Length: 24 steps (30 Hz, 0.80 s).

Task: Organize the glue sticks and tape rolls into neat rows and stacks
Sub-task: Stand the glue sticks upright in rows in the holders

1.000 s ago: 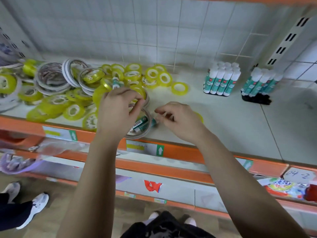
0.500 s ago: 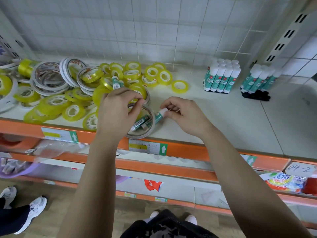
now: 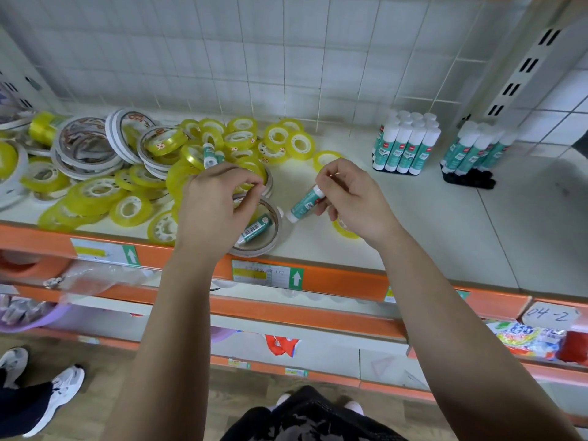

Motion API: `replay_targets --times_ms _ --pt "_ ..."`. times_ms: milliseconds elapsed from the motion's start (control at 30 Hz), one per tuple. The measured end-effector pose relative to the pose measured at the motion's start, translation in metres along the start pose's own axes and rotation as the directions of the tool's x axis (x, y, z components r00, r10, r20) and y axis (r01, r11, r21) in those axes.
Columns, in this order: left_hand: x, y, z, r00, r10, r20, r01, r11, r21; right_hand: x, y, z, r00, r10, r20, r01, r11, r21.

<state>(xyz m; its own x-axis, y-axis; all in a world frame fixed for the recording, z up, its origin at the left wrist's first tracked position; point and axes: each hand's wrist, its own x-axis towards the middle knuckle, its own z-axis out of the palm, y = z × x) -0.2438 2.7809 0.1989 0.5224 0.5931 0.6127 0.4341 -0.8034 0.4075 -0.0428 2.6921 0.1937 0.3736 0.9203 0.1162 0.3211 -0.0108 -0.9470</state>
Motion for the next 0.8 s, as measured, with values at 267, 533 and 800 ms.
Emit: replay_targets --times_ms 267,533,800 --pt "-0.005 0.006 0.001 0.999 0.031 0.043 -0.030 0.999 -0.016 0.001 -0.003 -0.009 0.995 -0.012 -0.102 0.015 0.999 0.030" --pt "-0.001 -0.001 0.007 0.995 0.018 0.099 -0.023 0.998 0.052 -0.005 0.002 -0.017 0.996 0.010 -0.092 -0.009 1.000 0.008" --pt "0.011 -0.006 0.014 0.981 -0.045 0.189 0.031 0.997 0.078 -0.009 0.005 -0.031 0.992 0.023 -0.121 -0.023 1.000 0.000"
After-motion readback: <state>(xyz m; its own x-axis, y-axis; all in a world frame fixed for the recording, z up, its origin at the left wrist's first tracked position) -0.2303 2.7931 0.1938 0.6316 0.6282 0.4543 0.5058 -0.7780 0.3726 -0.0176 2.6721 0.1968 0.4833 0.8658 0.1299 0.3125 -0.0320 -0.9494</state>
